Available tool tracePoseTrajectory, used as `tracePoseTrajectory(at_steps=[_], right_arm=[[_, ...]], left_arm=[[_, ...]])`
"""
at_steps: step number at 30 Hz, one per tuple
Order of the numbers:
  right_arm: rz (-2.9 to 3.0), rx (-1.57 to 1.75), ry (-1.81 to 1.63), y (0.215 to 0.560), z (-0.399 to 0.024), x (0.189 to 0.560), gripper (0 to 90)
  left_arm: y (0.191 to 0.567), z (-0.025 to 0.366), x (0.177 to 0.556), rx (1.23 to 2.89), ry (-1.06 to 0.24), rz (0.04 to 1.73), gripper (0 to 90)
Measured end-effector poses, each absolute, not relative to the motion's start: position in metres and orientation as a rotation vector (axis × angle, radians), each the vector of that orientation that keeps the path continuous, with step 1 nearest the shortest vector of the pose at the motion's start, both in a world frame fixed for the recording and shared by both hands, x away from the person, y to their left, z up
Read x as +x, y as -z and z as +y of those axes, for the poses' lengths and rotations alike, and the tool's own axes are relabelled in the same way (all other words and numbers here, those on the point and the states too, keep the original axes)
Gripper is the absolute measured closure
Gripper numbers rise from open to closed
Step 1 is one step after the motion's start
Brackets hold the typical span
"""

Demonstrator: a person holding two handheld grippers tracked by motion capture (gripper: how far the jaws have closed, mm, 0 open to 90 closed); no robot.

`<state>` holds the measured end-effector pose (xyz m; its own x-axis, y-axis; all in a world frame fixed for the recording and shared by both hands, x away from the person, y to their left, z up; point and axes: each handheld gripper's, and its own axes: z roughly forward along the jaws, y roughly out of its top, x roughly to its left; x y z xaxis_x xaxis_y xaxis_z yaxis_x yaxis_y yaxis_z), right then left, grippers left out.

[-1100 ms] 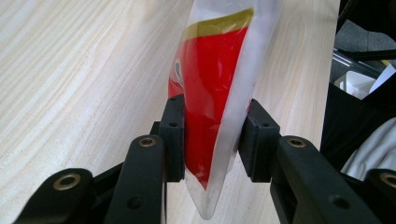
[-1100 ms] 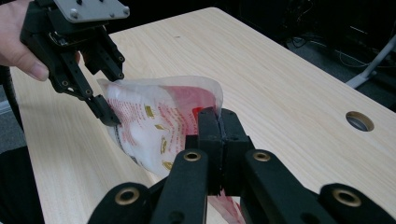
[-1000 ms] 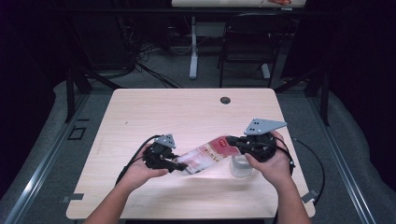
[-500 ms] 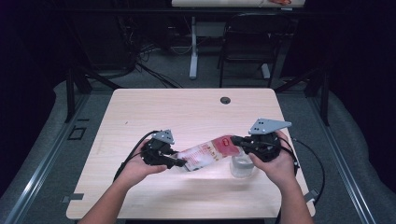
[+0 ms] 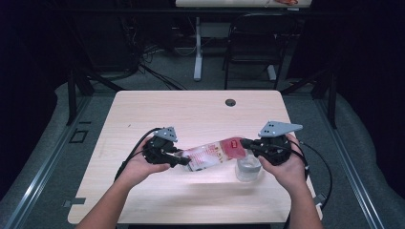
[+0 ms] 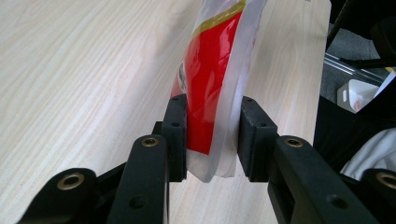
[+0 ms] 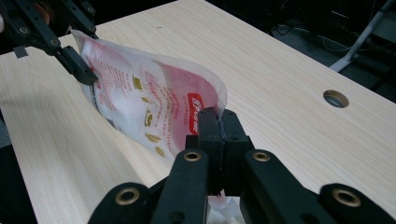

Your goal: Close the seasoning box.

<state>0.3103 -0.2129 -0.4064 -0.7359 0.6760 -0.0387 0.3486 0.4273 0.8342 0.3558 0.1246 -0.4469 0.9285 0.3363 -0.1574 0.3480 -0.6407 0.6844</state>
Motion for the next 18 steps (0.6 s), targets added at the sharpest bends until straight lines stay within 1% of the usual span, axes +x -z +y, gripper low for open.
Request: tracePoseTrajectory(at_steps=[12,13,15,16,18], right_arm=[[2.31,0.891,-1.22,0.406,-0.219,0.31,90.0],[2.307,0.894,-1.223,0.406,-0.22,0.31,90.0],[2.307,0.897,-1.222,0.406,-0.221,0.31,90.0],[2.305,0.902,-1.218,0.406,-0.222,0.31,89.9],[2.304,0.905,-1.217,0.406,-0.223,0.31,89.9]], left_arm=[[0.436,0.122,0.358,2.311,0.005,0.474,68.2],[0.433,0.121,0.358,2.329,-0.02,0.481,68.2],[0.432,0.121,0.359,2.321,-0.005,0.474,68.3],[0.43,0.12,0.359,2.335,-0.024,0.479,68.3],[0.428,0.12,0.36,2.327,-0.006,0.463,68.4]])
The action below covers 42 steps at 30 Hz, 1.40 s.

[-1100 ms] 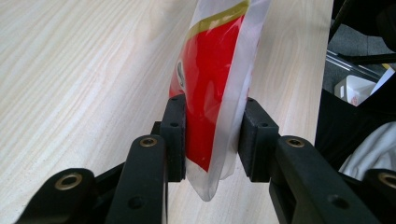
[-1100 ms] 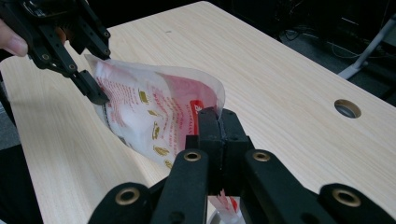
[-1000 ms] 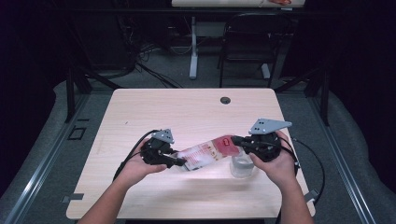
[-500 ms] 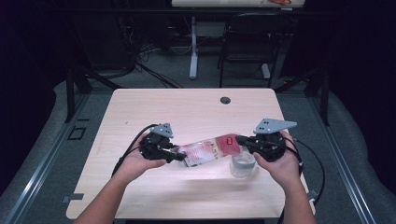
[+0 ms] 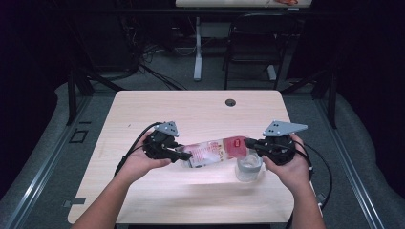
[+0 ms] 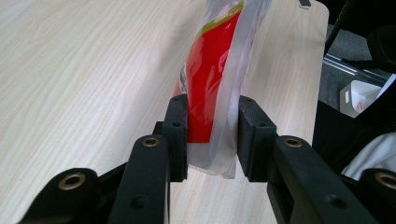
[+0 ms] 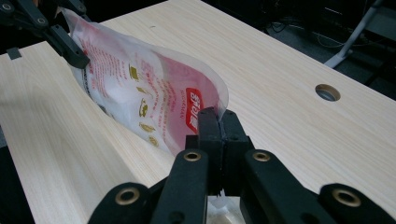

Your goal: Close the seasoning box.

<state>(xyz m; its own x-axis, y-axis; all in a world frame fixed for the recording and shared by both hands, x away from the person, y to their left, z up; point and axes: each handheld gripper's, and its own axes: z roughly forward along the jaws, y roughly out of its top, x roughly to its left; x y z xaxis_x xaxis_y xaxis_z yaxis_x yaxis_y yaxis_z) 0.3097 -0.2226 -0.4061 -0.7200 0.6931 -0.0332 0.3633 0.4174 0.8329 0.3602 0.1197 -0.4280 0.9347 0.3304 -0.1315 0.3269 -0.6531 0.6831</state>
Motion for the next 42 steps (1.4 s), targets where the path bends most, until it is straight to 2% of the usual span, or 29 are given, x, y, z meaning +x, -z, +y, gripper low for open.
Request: tracePoseTrajectory(at_steps=[7,16,23,30,32,38,42], right_arm=[[2.3,0.916,-1.203,0.406,-0.226,0.31,89.9],[2.303,0.932,-1.183,0.406,-0.231,0.309,89.4],[2.297,0.941,-1.195,0.406,-0.234,0.309,80.4],[2.273,0.941,-1.207,0.405,-0.234,0.309,76.4],[2.257,0.939,-1.206,0.404,-0.233,0.309,75.3],[2.227,0.939,-1.221,0.402,-0.235,0.308,75.4],[2.217,0.938,-1.23,0.401,-0.235,0.307,79.6]], left_arm=[[0.42,0.117,0.362,2.339,-0.043,0.465,68.6],[0.412,0.115,0.365,2.312,-0.018,0.446,69.1],[0.409,0.113,0.366,2.314,-0.024,0.442,69.4],[0.406,0.113,0.366,2.334,-0.046,0.444,69.4],[0.406,0.112,0.368,2.317,-0.015,0.44,69.5],[0.404,0.11,0.368,2.321,-0.017,0.433,69.6],[0.402,0.109,0.369,2.328,-0.022,0.429,69.7]])
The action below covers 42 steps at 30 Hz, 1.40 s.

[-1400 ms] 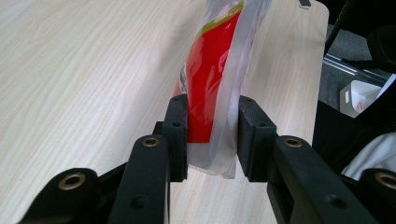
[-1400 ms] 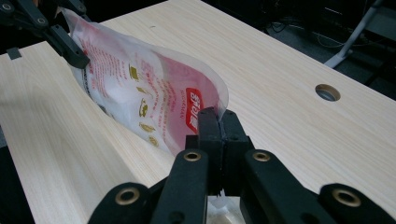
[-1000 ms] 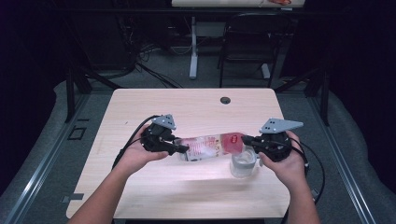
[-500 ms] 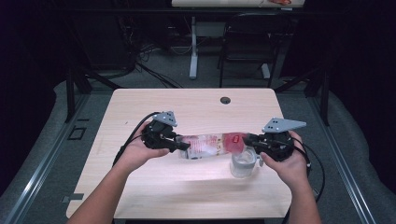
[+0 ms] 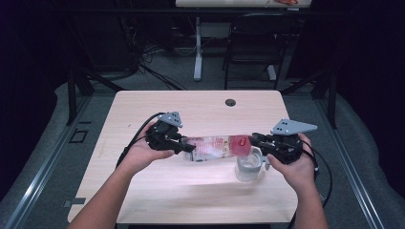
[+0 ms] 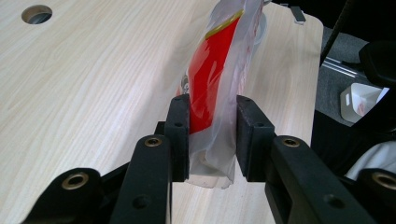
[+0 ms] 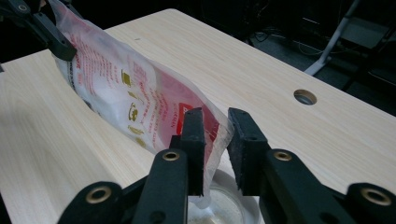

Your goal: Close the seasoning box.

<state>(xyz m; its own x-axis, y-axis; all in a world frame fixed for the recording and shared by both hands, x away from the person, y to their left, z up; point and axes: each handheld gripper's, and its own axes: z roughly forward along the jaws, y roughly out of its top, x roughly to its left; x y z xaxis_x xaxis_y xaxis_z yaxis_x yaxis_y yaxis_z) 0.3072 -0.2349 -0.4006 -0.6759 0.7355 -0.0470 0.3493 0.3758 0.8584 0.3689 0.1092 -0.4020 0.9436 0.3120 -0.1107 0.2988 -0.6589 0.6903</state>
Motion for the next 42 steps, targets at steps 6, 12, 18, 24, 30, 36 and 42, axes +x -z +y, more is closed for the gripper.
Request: tracePoseTrajectory(at_steps=[6,12,18,24,30,36,42], right_arm=[[2.24,0.93,-1.22,0.4,-0.236,0.306,90.0],[2.247,0.927,-1.183,0.4,-0.236,0.305,90.0],[2.245,0.933,-1.16,0.4,-0.237,0.305,90.0],[2.248,0.931,-1.132,0.399,-0.238,0.304,90.0],[2.249,0.935,-1.12,0.399,-0.239,0.303,90.0],[2.251,0.943,-1.111,0.399,-0.241,0.303,90.0],[2.252,0.944,-1.108,0.399,-0.243,0.302,88.1]], left_arm=[[0.399,0.108,0.369,2.323,-0.032,0.435,69.9],[0.395,0.106,0.371,2.32,-0.035,0.428,70.1],[0.391,0.104,0.371,2.32,-0.042,0.423,70.3],[0.388,0.101,0.373,2.322,-0.043,0.418,70.6],[0.383,0.098,0.374,2.322,-0.048,0.416,70.9],[0.379,0.096,0.376,2.333,-0.052,0.404,71.8],[0.377,0.094,0.377,2.334,-0.051,0.402,73.0]])
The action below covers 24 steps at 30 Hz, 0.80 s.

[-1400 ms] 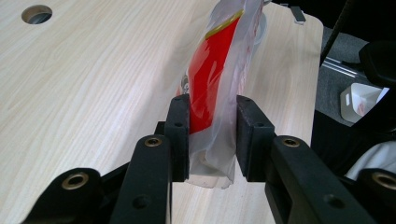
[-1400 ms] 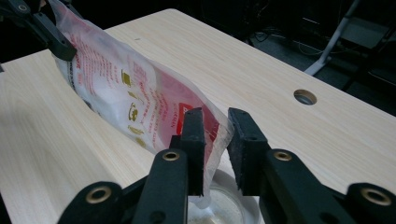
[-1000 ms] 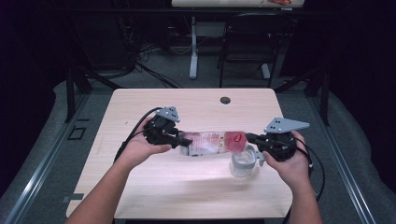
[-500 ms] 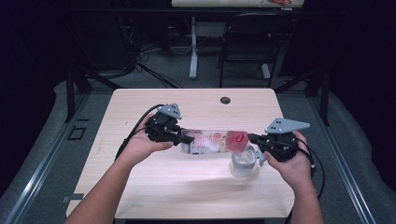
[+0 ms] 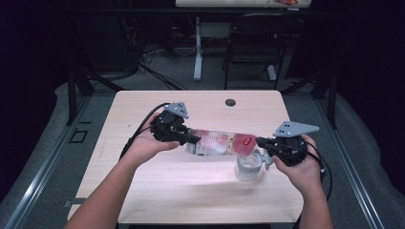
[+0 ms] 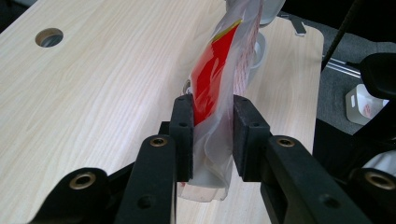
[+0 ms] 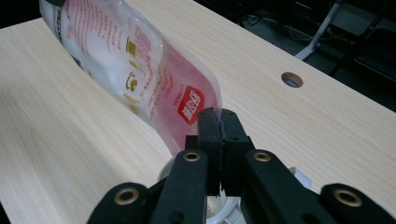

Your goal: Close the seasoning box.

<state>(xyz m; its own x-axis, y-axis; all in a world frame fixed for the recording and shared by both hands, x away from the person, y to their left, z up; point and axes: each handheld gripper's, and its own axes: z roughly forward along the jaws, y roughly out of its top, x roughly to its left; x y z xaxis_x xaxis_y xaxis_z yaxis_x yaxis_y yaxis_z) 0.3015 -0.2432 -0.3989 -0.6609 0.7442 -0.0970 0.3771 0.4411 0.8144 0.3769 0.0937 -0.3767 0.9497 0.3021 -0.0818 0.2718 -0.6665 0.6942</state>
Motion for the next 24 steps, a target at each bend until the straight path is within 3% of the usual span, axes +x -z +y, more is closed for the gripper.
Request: tracePoseTrajectory(at_steps=[7,24], right_arm=[[2.234,0.945,-1.124,0.4,-0.244,0.302,84.7],[2.234,0.955,-1.097,0.4,-0.246,0.302,89.5]], left_arm=[[0.374,0.092,0.378,2.337,-0.057,0.394,73.5],[0.364,0.083,0.38,2.353,-0.082,0.368,74.9]])
